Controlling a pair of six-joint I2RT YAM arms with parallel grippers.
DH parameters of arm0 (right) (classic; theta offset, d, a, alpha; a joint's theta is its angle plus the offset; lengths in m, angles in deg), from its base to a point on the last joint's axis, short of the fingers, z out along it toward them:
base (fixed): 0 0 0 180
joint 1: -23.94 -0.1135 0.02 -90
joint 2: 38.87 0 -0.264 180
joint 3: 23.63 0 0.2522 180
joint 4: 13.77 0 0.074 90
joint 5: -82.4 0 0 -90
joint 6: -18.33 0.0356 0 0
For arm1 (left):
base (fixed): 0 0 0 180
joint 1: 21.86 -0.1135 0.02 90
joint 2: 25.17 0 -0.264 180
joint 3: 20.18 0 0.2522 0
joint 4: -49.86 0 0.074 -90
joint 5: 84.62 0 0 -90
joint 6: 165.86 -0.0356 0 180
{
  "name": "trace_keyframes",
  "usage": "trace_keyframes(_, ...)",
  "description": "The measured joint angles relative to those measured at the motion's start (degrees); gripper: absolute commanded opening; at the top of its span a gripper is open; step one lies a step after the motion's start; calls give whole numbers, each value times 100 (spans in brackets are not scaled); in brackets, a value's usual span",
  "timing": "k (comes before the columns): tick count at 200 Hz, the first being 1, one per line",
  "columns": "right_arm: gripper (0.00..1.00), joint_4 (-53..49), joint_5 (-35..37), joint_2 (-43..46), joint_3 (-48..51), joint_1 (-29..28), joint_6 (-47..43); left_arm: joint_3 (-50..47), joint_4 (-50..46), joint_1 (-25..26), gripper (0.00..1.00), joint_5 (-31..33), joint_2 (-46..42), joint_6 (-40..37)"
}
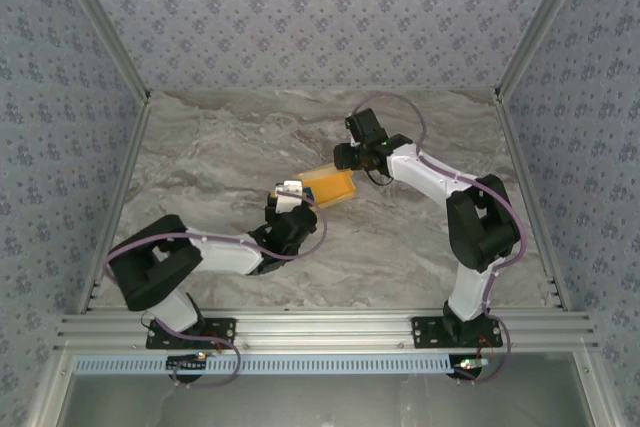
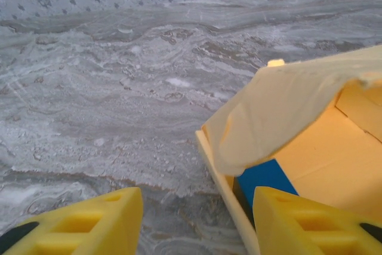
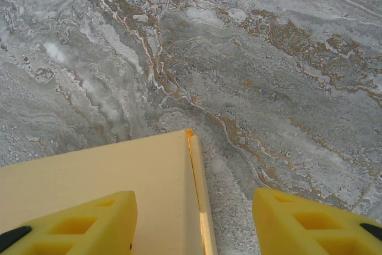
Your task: Fold the paper box
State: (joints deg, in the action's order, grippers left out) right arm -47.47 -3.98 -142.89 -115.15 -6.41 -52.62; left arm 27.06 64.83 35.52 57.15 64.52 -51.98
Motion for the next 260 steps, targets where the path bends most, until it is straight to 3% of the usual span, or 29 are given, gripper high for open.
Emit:
trace_keyframes(60, 55, 0, 2, 2, 0, 0, -2, -444, -1467, -83, 61, -1115, -1969, 155)
trace_keyframes(107, 55, 2, 0, 2, 0, 0, -2, -483, -2260, -1207, 56, -2253, -2750, 352)
trace_keyframes(134, 55, 0, 2, 2, -2, 0, -2, -468, -2286, -1930, 54, -2944, -2439, 476)
trace_keyframes(165, 55, 0, 2, 2, -9, 0, -2, -105, -2240, -2444, 52, -3716, -1423, 605)
trace_keyframes(204, 55, -2, 4, 2, -17, 0, -4, 444, -1923, -2551, 52, -4415, -435, 734)
trace_keyframes(260, 55, -2, 2, 2, -17, 0, -4, 750, -1598, -2557, 52, -4804, 52, 859)
